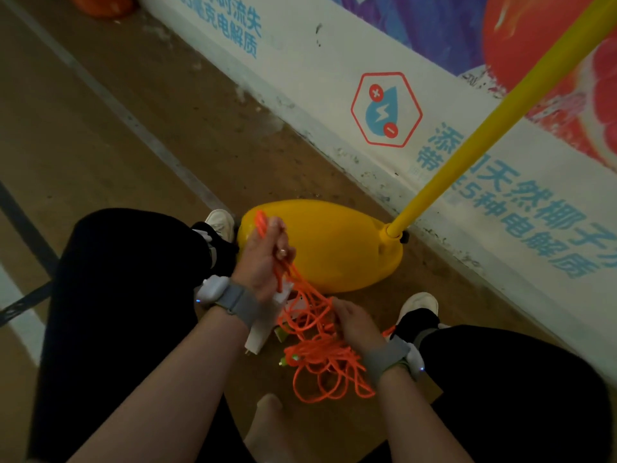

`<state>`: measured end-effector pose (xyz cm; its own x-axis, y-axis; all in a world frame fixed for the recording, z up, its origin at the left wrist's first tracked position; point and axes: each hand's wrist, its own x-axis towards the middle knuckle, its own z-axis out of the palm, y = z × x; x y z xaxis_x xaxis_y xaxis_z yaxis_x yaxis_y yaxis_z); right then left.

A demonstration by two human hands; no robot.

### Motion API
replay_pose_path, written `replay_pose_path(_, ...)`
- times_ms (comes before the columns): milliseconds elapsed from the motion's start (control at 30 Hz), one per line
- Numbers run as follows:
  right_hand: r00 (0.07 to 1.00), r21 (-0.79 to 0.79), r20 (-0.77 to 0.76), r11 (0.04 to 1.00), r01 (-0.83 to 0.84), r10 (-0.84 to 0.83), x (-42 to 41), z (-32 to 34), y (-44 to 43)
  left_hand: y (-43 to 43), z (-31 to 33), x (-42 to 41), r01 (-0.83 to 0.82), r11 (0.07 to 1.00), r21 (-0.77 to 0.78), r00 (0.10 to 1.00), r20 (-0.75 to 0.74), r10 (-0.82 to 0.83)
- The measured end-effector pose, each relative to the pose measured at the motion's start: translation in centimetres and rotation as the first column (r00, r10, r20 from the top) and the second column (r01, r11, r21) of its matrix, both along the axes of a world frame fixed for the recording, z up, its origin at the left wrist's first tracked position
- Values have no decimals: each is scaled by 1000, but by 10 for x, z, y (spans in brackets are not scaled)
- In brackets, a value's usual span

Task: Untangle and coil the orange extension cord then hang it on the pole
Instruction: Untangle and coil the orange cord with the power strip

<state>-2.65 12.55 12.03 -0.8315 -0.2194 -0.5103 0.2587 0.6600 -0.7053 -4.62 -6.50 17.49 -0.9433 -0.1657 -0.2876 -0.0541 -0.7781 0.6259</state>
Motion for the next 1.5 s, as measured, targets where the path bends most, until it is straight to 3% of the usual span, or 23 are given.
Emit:
replay_pose_path(100,994,-15,-11,994,-109,109,-6,26,-13,22,-11,5,135,987,-82,991,7,-135)
replay_pose_path(200,976,-136,118,977,-165,181,-4,45,-14,35,-19,12,262,934,-242,964,22,-265)
replay_pose_path(367,902,-466,429,867,177,47,-1,57,-14,41,-16,21,338,770,-541,934,93,-344)
replay_pose_path(433,867,-551,497,783,290,29,0,57,-14,42,-16,21,329,575,-749,919,113,-378)
replay_pose_path(500,853,-567,522,747,346,1,-1,60,-13,38,-18,21,287,187,-940,890,190,-414)
replay_pose_path(533,849,-556,529,751,356,-11,-1,63,-12,36,-20,21,277,48,-960,878,233,-419)
replay_pose_path(600,837,-522,548,778,349,-8,-3,62,-9,35,-21,22,270,-53,-961,868,267,-419)
replay_pose_path(700,862,-503,507,818,281,16,-6,54,-2,34,-23,23,289,34,-957,879,252,-404)
replay_pose_path(767,927,-428,367,899,96,76,-6,45,1,32,-28,19,297,118,-948,905,240,-351)
replay_pose_path(833,950,-286,228,947,-146,215,-5,33,5,30,-31,16,320,358,-877,925,208,-317)
replay_pose_path(900,960,-213,19,939,-268,279,-2,24,2,31,-26,16,333,617,-713,936,174,-305)
replay_pose_path(967,898,-15,-191,914,-406,395,1,2,-1,30,-17,15,342,723,-600,935,137,-328)
replay_pose_path(1067,884,261,-19,856,-447,467,11,-12,-3,27,-10,16,305,800,-517,943,47,-330)
replay_pose_path(1133,926,235,101,896,-377,363,13,-17,0,24,-12,13,243,862,-445,965,19,-262)
replay_pose_path(1200,956,114,166,958,-263,243,10,-12,3,17,-13,8,154,900,-407,988,46,-148)
replay_pose_path(1267,975,-133,220,991,14,16,3,-5,6,7,-14,5,92,831,-548,992,118,-32)
replay_pose_path(1300,945,-278,288,931,238,-155,-1,0,7,2,-18,5,97,745,-660,988,156,10)
replay_pose_path(1367,821,-441,407,700,561,-401,-10,13,11,-3,-29,10,163,583,-796,981,195,-8)
replay_pose_path(1433,701,-493,463,500,712,-542,-21,23,21,-1,-41,19,330,424,-844,944,295,-148)
replay_pose_path(1500,596,-495,479,363,790,-644,-30,26,30,6,-54,22,506,123,-853,840,456,-294)
